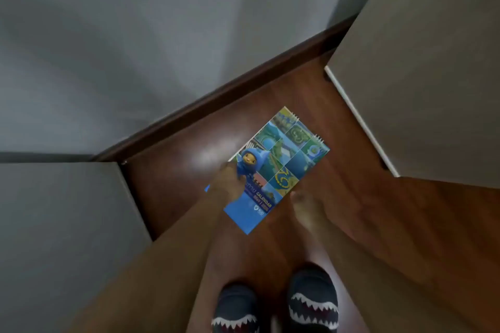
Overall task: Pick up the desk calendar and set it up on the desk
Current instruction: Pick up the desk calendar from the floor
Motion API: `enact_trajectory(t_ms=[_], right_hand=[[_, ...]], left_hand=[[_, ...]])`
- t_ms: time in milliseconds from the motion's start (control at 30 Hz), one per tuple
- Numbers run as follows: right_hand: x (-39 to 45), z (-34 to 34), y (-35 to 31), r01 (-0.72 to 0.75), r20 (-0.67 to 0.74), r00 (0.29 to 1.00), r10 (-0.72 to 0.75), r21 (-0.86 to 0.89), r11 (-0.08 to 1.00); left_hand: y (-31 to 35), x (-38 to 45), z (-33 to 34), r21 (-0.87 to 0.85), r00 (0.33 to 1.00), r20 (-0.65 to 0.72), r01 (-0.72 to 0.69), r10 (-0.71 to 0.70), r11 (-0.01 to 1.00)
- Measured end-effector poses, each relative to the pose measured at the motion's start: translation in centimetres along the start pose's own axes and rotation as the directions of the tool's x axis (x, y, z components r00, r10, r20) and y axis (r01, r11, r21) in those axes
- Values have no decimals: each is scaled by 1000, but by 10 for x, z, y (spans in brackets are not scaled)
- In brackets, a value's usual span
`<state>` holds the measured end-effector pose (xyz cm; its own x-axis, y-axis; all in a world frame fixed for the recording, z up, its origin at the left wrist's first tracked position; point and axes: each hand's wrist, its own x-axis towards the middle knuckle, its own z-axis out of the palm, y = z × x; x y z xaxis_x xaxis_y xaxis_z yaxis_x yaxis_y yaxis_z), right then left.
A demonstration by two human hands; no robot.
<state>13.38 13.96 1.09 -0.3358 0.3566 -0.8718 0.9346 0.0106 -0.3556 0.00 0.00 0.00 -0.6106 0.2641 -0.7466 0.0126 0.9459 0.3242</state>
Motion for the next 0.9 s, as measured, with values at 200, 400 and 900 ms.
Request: enact_trajectory(t_ms=[200, 400, 900], right_hand=[[63, 48, 22, -140, -36, 985, 169, 409, 902], [68, 46, 32, -287, 90, 949, 301, 642, 711], [-290, -151, -118, 70, 85, 981, -177, 692, 719]], left_hand=[[-18, 60, 30, 13, 995, -53, 85, -84, 996], [-17, 48, 36, -139, 981, 40, 192, -188, 971], [120, -275, -222, -791, 963, 266, 197, 35, 579]])
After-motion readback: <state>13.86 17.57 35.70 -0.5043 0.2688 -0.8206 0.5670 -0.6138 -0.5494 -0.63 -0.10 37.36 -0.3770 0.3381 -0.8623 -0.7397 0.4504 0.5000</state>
